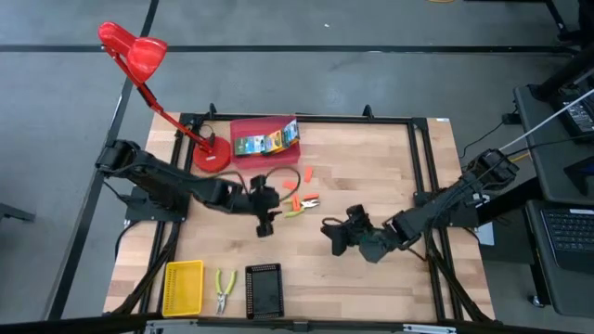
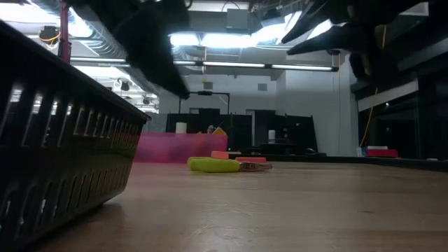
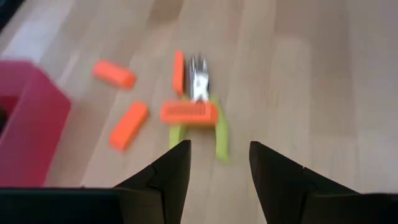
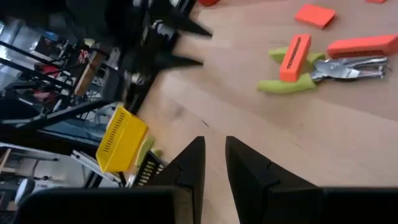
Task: Pick & Place School Supplies
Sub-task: Put the green hole puncher into the black bin
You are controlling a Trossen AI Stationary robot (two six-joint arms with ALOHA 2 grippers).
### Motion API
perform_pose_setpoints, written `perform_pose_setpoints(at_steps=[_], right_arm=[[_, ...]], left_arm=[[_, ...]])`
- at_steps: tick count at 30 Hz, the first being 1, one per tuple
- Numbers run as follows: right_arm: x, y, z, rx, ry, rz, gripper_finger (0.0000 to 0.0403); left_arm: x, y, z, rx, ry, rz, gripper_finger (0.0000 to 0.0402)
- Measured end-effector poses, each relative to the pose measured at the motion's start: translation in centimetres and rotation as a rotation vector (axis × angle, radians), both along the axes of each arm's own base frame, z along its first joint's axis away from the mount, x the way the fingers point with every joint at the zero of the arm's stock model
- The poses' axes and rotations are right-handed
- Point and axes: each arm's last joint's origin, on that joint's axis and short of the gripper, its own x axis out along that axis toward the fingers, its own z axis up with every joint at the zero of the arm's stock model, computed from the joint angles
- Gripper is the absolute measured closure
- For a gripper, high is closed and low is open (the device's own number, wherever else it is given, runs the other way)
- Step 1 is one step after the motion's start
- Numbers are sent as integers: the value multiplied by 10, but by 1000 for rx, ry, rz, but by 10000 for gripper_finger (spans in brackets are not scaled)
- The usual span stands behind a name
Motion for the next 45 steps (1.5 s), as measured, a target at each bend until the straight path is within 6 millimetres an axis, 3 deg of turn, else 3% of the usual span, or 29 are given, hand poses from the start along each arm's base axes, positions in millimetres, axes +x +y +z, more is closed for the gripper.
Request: perform_pose_setpoints(at_steps=[8,11,14,22,28,32,35,40,45], right_arm=[[24,-31,-1,80,50,157,335],[35,-40,14,64,-89,194,335],[41,-53,15,70,-105,178,335],[43,-95,-3,157,101,135,335],[37,-124,-16,242,267,64,335],[35,-133,-30,272,381,94,335],[39,-132,-37,191,404,213,335],[43,-115,-49,-154,444,523,335],[44,-107,-58,-423,479,721,335]], left_arm=[[-21,5,-27,-359,-118,480,225],[-30,-4,-25,-417,-185,446,219],[-44,-13,-25,-464,-202,462,213],[-65,-27,-4,-492,-415,551,208],[-67,-29,-2,-495,-424,544,208],[-69,-32,-1,-477,-436,540,210],[-70,-34,0,-427,-450,518,212],[-69,-41,4,-370,-466,425,213],[-70,-45,5,-357,-471,397,212]])
